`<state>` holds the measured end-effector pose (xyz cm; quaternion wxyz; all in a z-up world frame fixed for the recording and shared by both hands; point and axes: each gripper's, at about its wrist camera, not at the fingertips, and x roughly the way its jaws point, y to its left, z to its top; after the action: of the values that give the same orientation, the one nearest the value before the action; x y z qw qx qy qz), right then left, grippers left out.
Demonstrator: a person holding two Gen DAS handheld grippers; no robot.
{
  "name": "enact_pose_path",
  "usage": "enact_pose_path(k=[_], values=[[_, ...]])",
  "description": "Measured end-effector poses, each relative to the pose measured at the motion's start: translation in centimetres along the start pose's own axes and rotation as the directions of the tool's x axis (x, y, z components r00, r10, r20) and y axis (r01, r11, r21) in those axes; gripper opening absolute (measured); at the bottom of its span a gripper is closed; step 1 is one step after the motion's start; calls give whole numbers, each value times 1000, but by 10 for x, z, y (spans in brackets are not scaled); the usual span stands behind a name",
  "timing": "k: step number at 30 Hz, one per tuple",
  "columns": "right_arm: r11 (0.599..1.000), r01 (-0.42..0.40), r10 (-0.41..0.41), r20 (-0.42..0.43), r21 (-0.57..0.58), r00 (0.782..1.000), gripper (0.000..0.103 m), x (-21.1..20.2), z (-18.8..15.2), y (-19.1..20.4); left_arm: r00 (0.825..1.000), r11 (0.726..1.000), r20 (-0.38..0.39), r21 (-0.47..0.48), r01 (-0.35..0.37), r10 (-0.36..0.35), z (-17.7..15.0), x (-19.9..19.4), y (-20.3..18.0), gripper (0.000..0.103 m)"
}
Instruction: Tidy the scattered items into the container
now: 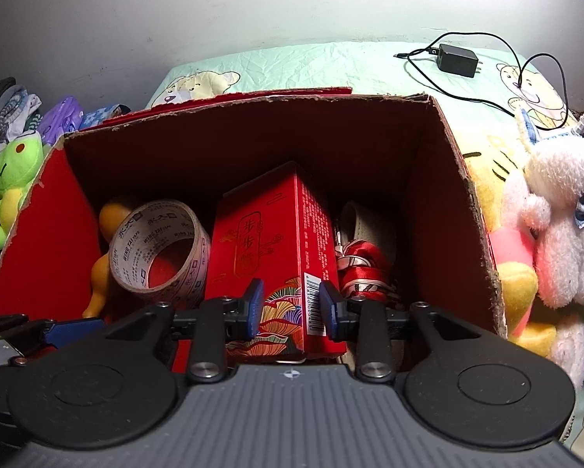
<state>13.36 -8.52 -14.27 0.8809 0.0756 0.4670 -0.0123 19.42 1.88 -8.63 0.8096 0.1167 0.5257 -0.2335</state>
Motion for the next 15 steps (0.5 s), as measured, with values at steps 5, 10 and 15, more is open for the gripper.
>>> enact_pose_path(k=[5, 10, 15], values=[[1000, -17, 17, -5, -17, 1000, 35, 0, -1, -2, 999, 999, 44, -23, -30, 31, -3, -2, -4, 77], [999, -28, 27, -10, -27, 1000, 39, 0, -3, -3, 996, 1000, 91, -7, -24, 24, -8, -5, -13, 101], [999, -37, 37, -9, -40, 999, 42, 0, -7, -5, 989, 998, 138, -1, -58, 58, -12, -7, -17, 102]])
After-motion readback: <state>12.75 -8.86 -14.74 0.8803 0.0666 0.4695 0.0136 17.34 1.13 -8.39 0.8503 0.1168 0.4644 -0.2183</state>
